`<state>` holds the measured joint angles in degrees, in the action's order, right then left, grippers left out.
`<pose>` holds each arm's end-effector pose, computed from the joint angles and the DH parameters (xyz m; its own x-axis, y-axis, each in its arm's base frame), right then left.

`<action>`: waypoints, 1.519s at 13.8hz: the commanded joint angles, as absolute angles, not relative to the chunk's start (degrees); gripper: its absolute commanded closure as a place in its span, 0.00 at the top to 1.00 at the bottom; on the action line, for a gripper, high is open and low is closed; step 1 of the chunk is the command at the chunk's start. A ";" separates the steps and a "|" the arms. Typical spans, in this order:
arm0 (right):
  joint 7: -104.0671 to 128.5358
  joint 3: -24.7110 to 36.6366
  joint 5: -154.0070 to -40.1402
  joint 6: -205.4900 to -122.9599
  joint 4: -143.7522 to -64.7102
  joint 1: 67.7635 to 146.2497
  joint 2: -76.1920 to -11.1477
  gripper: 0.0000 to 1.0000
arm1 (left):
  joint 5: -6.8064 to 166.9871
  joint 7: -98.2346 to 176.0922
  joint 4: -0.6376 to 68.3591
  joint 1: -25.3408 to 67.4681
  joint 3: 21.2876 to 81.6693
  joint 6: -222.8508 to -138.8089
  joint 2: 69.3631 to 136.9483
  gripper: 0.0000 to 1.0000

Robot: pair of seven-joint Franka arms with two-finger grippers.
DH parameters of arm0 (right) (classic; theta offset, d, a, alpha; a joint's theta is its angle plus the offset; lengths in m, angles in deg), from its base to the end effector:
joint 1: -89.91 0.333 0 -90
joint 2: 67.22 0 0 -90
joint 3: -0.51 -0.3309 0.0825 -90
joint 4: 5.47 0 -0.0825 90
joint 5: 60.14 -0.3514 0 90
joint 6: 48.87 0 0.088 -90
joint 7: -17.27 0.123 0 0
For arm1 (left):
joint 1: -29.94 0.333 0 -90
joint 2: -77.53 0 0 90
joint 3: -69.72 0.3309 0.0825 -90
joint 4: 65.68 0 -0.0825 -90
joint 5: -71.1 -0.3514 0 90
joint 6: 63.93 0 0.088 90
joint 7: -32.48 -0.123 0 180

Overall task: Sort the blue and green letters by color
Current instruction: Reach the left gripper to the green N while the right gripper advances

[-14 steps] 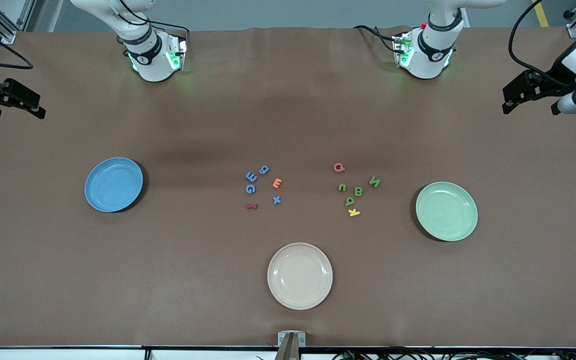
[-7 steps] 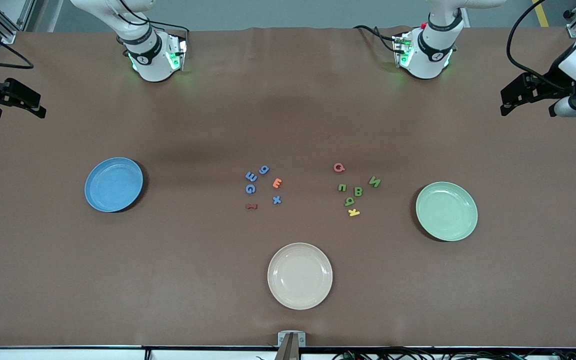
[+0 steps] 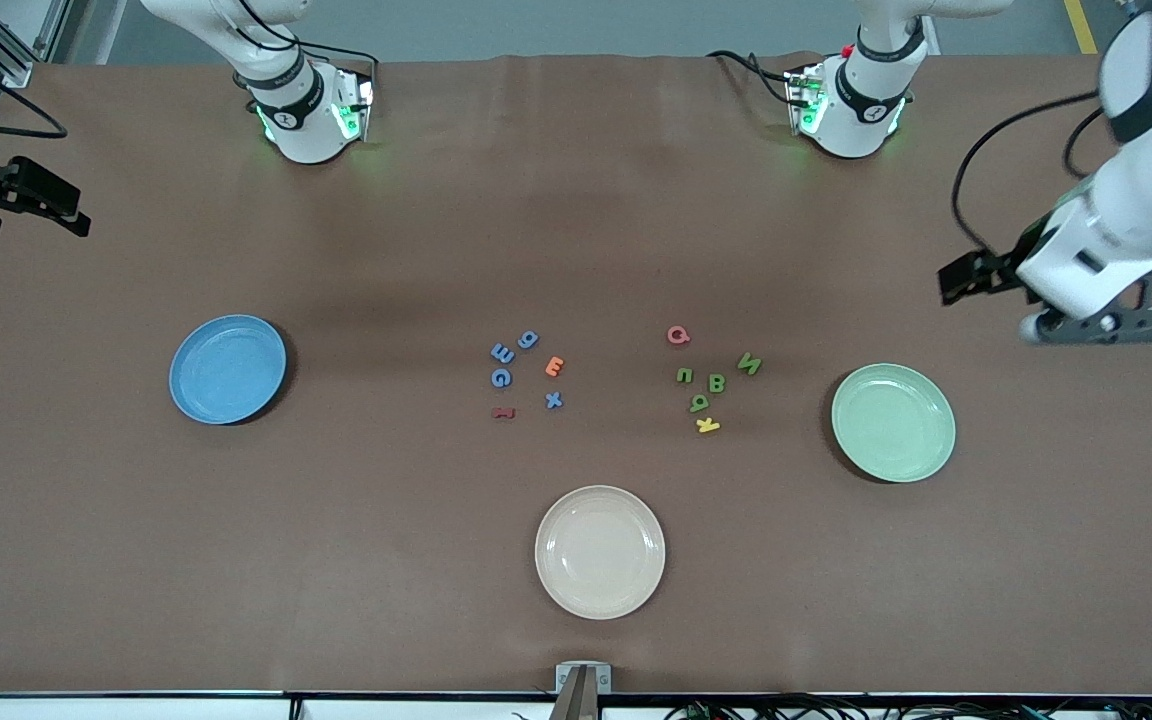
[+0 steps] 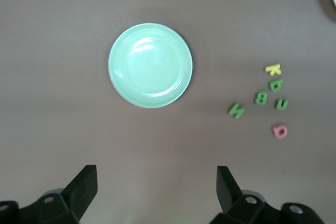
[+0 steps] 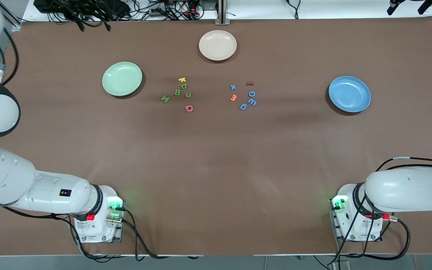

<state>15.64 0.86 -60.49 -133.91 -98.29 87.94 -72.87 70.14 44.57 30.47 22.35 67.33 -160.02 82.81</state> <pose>0.4794 -0.0188 0.6440 0.9993 -0.0114 -0.0370 -0.0117 -0.9999 -0.0078 0.5417 -0.0925 0.5355 0.9955 0.0355 -0.0883 0.0328 -0.9990 -0.0318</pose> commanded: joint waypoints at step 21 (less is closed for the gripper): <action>29.37 0.43 -65.94 -155.89 -103.28 98.59 -51.23 1.00 | 65.12 110.09 61.14 17.20 57.24 -209.82 98.80 0.87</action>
